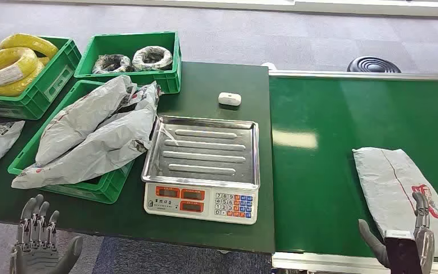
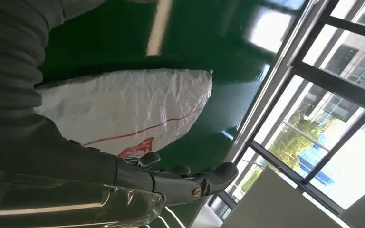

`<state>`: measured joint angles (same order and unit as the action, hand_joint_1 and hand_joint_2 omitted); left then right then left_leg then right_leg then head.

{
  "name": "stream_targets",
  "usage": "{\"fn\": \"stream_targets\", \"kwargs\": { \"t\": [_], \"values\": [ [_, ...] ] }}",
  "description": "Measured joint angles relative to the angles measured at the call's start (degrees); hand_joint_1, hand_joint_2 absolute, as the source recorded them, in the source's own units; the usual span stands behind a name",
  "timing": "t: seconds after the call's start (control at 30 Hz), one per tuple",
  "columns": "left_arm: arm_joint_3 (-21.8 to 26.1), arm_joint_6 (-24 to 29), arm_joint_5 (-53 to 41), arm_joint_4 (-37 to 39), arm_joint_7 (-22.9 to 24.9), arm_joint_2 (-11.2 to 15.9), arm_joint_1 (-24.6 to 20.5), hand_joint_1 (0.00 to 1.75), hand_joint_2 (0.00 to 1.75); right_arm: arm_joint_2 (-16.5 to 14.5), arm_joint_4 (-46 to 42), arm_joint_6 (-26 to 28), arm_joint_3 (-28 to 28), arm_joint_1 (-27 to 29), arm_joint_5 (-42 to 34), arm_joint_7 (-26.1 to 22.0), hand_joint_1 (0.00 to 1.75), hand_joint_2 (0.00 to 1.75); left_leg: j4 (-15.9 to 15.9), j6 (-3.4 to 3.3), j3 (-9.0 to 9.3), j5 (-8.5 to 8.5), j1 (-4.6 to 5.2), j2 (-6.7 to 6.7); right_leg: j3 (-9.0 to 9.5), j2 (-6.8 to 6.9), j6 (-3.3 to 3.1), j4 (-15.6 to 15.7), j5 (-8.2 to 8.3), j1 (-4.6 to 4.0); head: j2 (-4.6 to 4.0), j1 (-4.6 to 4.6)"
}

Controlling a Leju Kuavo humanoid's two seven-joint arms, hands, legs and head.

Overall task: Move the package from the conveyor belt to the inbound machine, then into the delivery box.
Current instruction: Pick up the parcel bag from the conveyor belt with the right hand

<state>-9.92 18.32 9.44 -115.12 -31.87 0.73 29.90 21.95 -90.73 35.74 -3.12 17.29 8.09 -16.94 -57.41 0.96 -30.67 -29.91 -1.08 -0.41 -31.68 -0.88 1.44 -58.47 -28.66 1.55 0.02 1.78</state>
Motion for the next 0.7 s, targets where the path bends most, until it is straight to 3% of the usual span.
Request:
{"fn": "stream_targets", "kwargs": {
  "t": [0.1,0.2,0.37,0.47,0.53,0.6,0.7],
  "values": [
    [-0.1,0.0,0.0,0.0,0.1,0.1,0.0,0.0,1.75,0.1,2.1,-0.9,1.4,-1.1,1.1,1.5,0.0,1.75,0.0,0.0,0.0,0.0,-0.01,-0.01,0.01,0.0,0.0,0.0,0.0,-0.01,0.0,0.02],
    [-0.5,0.0,0.0,0.0,0.7,0.3,-0.2,0.0,1.75,0.7,7.6,-5.2,3.6,-4.4,4.1,8.5,0.0,1.75,0.0,0.0,-0.03,0.0,-0.02,0.03,-0.01,-0.04,-0.01,0.0,0.01,-0.03,0.0,0.03],
    [-1.6,0.4,0.9,0.0,1.9,1.6,-1.8,0.0,1.75,3.4,28.1,-19.7,8.6,-15.4,7.8,16.8,0.0,1.75,0.0,-0.06,0.07,0.05,0.03,-0.02,0.05,0.01,0.02,0.0,0.05,0.03,0.0,0.01],
    [-2.8,1.0,1.6,0.3,2.2,2.4,-2.9,0.0,1.75,5.5,40.2,-25.3,9.8,-21.1,10.3,19.5,0.0,1.75,0.0,-0.11,0.06,0.08,0.07,-0.18,0.1,0.11,0.05,0.0,0.07,0.07,0.0,0.01],
    [-3.6,1.4,1.8,0.5,2.6,2.7,-3.4,0.0,1.75,6.5,46.3,-26.8,10.0,-24.0,11.6,20.4,0.52,1.75,0.0,-0.11,0.06,0.08,0.06,-0.19,0.09,0.11,0.06,0.0,0.07,0.07,0.0,0.02],
    [-4.3,1.7,1.8,0.5,3.0,2.8,-3.9,0.0,1.75,7.1,50.9,-27.4,10.0,-26.5,12.6,20.9,1.26,1.75,0.0,-0.11,0.06,0.08,0.06,-0.19,0.08,0.11,0.06,0.0,0.07,0.06,0.0,0.02],
    [-5.0,2.0,1.5,0.5,3.6,2.9,-4.2,0.0,1.75,7.6,55.1,-28.1,9.9,-29.4,13.7,21.2,1.69,1.75,0.0,-0.11,0.05,0.08,0.06,-0.18,0.09,0.13,0.06,0.0,0.06,0.06,0.0,0.02]
  ]
}}
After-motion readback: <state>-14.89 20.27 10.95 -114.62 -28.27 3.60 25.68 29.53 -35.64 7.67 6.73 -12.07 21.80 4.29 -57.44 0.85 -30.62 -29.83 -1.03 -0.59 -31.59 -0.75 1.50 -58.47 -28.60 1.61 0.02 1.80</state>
